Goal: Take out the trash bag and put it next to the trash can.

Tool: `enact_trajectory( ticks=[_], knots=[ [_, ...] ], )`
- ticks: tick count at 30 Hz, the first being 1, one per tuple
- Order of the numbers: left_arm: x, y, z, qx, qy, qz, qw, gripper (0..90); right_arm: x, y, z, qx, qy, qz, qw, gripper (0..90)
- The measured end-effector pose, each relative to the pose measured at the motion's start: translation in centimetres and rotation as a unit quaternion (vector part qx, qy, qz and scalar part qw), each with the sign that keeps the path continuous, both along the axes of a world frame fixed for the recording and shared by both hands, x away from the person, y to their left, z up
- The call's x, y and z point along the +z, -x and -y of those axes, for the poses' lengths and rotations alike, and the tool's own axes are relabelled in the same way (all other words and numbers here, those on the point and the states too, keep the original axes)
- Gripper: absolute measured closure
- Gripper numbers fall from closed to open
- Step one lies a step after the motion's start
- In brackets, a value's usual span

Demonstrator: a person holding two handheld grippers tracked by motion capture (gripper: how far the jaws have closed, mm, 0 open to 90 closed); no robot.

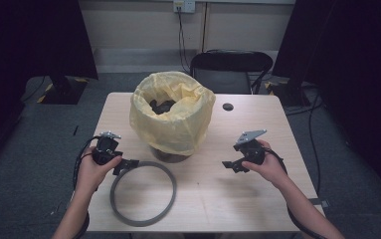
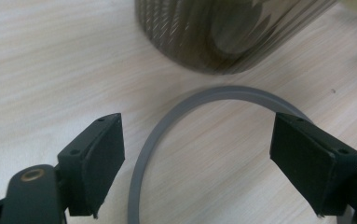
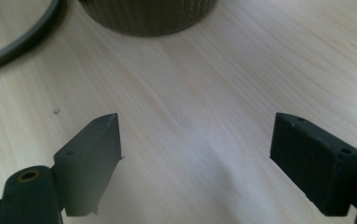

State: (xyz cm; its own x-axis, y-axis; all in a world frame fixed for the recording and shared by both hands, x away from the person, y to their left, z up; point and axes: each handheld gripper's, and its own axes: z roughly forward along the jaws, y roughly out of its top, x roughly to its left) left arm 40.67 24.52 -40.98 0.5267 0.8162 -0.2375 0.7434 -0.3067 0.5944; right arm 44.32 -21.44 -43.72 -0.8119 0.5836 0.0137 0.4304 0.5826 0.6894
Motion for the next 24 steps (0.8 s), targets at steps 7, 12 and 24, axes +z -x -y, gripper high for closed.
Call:
enact_trajectory(
  ticks=[7,12,24],
  knots=[
    [1.3,-0.6,0.7,-0.007,-0.007,0.009,0.9999,17.1,1.5,-1.0,-0.9,0.003,-0.002,0.004,1.0,15.5],
    [2.3,-1.0,1.0,-0.01,-0.006,0.015,0.9998,17.1,2.7,-1.4,-1.7,0.009,-0.005,0.01,0.9999,15.4],
    [4.0,-2.2,2.3,-0.031,-0.004,0.029,0.9991,17.7,4.2,-2.7,-3.2,0.019,-0.011,0.013,0.9997,15.5]
  ],
)
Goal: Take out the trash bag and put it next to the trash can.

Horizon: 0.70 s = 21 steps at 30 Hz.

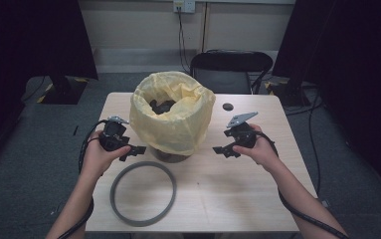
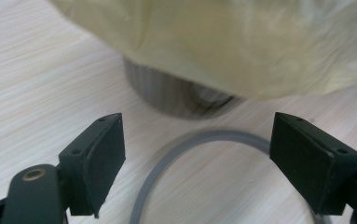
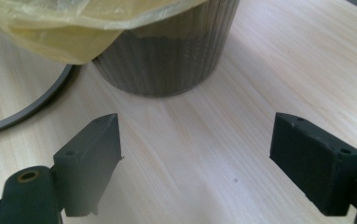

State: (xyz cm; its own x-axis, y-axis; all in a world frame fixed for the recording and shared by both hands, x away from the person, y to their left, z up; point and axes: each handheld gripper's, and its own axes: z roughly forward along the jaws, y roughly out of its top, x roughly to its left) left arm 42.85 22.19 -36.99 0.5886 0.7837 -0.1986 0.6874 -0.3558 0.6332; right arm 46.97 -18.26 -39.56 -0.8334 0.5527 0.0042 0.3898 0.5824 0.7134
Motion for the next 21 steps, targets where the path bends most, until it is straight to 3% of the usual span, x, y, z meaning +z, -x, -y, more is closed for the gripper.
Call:
enact_trajectory(
  ticks=[4,10,12,16,21],
  knots=[
    [0.1,-0.4,0.4,-0.006,0.009,0.001,0.9999,17.3,0.3,-0.3,-0.2,-0.002,-0.01,-0.004,0.9999,15.5],
    [0.6,-0.9,0.7,-0.014,0.005,0.01,0.9998,19.1,0.8,-0.7,-0.4,0.002,-0.007,0.001,1.0,15.6],
    [0.9,-1.1,0.9,-0.022,-0.002,0.018,0.9996,24.8,1.0,-0.8,-0.5,0.0,-0.006,0.003,1.0,15.6],
    [1.2,-1.5,1.3,-0.031,-0.006,0.018,0.9993,26.0,1.3,-0.9,-0.7,0.002,-0.008,0.003,1.0,15.6],
    [1.5,-1.7,1.6,-0.041,0.005,0.025,0.9988,39.2,1.5,-1.1,-0.9,0.006,-0.013,0.002,0.9999,15.7]
  ],
)
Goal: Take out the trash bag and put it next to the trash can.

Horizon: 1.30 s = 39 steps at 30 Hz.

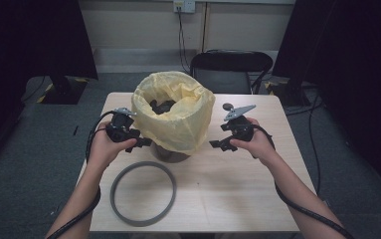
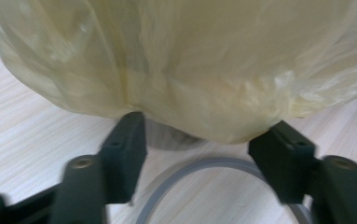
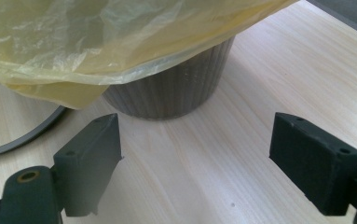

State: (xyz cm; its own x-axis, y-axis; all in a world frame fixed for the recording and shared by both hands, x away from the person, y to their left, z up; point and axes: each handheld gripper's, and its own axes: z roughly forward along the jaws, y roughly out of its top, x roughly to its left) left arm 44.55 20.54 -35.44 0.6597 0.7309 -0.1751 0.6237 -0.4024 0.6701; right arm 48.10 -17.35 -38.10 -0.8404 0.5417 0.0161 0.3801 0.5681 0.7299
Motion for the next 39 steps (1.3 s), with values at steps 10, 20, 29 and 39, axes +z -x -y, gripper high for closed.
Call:
enact_trajectory(
  ticks=[10,20,29,39],
  knots=[
    [0.8,0.2,-0.1,-0.017,-0.005,0.018,0.9997,82.4,0.8,-0.3,-0.7,0.013,-0.006,0.003,0.9999,15.7],
    [3.1,1.0,-0.2,-0.005,-0.002,0.02,0.9998,88.6,1.7,-0.6,-2.2,0.032,-0.038,-0.002,0.9988,15.6],
    [3.2,1.1,-0.1,-0.005,0.006,0.017,0.9998,88.3,2.7,-1.4,-3.8,0.068,-0.043,-0.009,0.9967,25.5],
    [3.8,1.5,0.0,0.0,0.005,0.017,0.9998,88.0,3.0,-2.3,-4.2,0.068,-0.039,-0.026,0.9966,43.0]
  ],
)
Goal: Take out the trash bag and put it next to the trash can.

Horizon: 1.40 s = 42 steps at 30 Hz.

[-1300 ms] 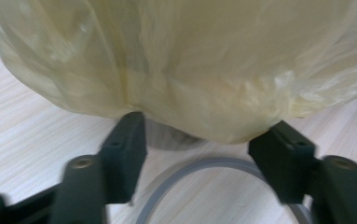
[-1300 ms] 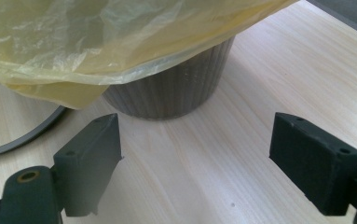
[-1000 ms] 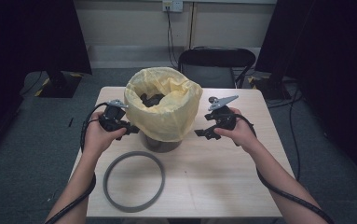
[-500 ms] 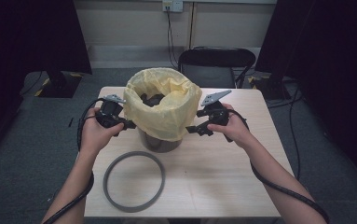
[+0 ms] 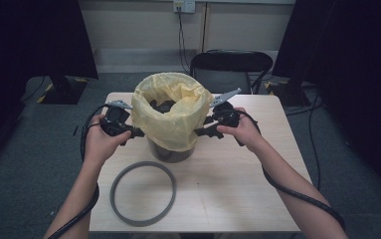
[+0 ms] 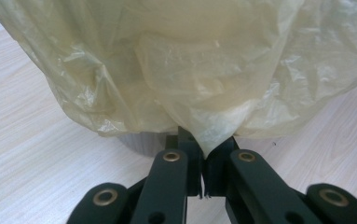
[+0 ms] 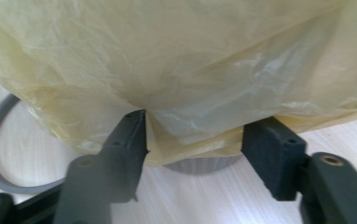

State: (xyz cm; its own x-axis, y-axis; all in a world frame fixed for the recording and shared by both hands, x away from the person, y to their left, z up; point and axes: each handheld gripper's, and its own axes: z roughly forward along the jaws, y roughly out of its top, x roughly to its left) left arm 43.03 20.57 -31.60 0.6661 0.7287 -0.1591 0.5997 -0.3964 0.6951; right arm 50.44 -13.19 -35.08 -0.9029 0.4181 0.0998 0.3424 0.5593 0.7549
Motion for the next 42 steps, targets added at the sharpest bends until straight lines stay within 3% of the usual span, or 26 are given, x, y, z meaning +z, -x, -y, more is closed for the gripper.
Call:
enact_trajectory(
  ticks=[4,5,9,12,16,32,38,42],
  knots=[
    [0.0,-0.1,0.3,0.001,0.002,-0.002,1.0,88.1,0.3,0.1,0.4,0.003,0.001,0.007,1.0,65.2],
    [0.0,-0.1,0.4,0.001,0.003,-0.005,1.0,88.2,0.4,0.1,0.5,0.005,-0.002,0.001,1.0,70.5],
    [0.2,-0.1,0.7,-0.001,0.006,-0.008,0.9999,88.4,1.3,0.1,0.8,0.008,-0.018,-0.017,0.9997,83.9],
    [0.4,0.0,0.6,0.001,0.011,-0.009,0.9999,88.5,1.8,0.0,1.0,0.007,-0.033,-0.025,0.9991,89.0],
    [0.9,0.2,0.4,0.005,0.017,-0.008,0.9998,88.6,2.7,0.1,1.4,0.0,-0.05,-0.024,0.9984,90.0],
    [4.5,0.8,0.2,0.026,0.012,0.017,0.9994,89.5,5.8,0.6,1.9,-0.014,-0.043,0.006,0.999,90.0],
    [5.9,1.0,0.1,0.03,0.006,0.037,0.9989,89.7,7.1,0.8,2.4,-0.016,-0.06,0.014,0.998,90.0],
    [6.7,1.0,-0.1,0.035,0.02,0.046,0.9981,89.7,8.0,0.9,2.4,-0.016,-0.068,0.024,0.9973,90.0]
  ],
)
